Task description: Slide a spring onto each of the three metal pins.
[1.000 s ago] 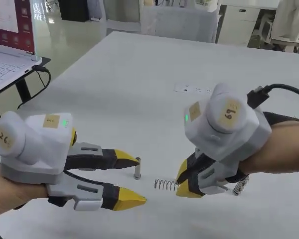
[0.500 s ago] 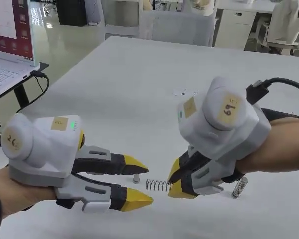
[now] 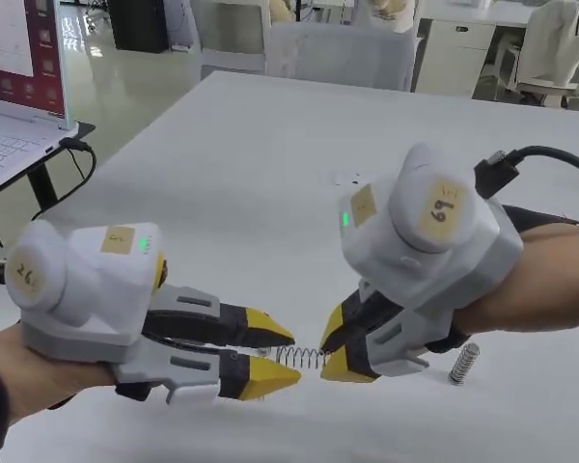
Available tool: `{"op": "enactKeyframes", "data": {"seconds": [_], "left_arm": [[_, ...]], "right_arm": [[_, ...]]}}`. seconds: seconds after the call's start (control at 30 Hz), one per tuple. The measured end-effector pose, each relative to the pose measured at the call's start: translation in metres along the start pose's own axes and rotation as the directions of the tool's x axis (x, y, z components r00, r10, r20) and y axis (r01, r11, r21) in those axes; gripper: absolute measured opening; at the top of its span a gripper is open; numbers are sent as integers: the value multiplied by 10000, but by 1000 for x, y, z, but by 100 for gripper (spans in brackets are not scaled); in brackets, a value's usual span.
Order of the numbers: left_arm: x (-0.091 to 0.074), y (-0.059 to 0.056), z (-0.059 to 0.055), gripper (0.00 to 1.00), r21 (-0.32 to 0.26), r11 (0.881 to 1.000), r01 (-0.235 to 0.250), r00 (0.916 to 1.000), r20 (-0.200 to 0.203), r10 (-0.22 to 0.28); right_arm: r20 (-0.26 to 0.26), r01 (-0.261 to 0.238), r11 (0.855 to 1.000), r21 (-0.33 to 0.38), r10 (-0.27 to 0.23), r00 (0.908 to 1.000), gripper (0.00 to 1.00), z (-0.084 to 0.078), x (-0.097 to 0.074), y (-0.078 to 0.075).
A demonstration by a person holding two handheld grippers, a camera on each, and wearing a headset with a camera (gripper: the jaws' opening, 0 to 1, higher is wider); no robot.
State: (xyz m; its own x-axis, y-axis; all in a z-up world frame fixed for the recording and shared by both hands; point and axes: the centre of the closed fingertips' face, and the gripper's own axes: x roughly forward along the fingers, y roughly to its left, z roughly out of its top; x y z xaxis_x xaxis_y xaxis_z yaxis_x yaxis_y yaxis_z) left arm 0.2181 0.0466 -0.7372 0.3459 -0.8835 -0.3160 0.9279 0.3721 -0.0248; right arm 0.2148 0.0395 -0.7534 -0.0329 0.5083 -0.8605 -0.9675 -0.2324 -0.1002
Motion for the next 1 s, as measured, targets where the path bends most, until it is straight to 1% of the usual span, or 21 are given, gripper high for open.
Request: {"op": "enactKeyframes", "data": {"seconds": [0.17, 0.23, 0.43, 0.57, 0.8, 0.9, 1.0], "left_arm": [[0, -1, -1, 4, 10, 10000, 62, 10000, -55, -62], [0, -1, -1, 4, -8, 10000, 54, 10000, -11, -54], [0, -3, -2, 3, -39, 9999, 153, 9999, -39, -153], [0, -5, -2, 3, -175, 9996, 242, 9997, -35, -242], [1, -7, -2, 2, -241, 9991, 346, 9994, -38, -347], [1, -10, -1, 2, -306, 9986, 437, 9990, 1, -437], [1, -10, -1, 2, -283, 9986, 458, 9990, 3, -458]], "right_arm": [[29, 10, 10000, -98, -10, 10000, 8, 2, 1, 0], [19, -2, 9999, -102, 2, 10000, 8, 2, 1, 0], [23, -3, 9998, -219, 3, 10000, 9, 2, 2, 1], [34, -26, 9996, -271, 27, 10000, 9, 1, 2, 3], [102, -77, 9997, -245, 79, 9999, 9, 1, 3, 5], [206, -116, 9998, -171, 119, 9997, 10, 2, 3, 5], [207, -78, 9998, -175, 82, 9998, 12, 1, 4, 5]]}}
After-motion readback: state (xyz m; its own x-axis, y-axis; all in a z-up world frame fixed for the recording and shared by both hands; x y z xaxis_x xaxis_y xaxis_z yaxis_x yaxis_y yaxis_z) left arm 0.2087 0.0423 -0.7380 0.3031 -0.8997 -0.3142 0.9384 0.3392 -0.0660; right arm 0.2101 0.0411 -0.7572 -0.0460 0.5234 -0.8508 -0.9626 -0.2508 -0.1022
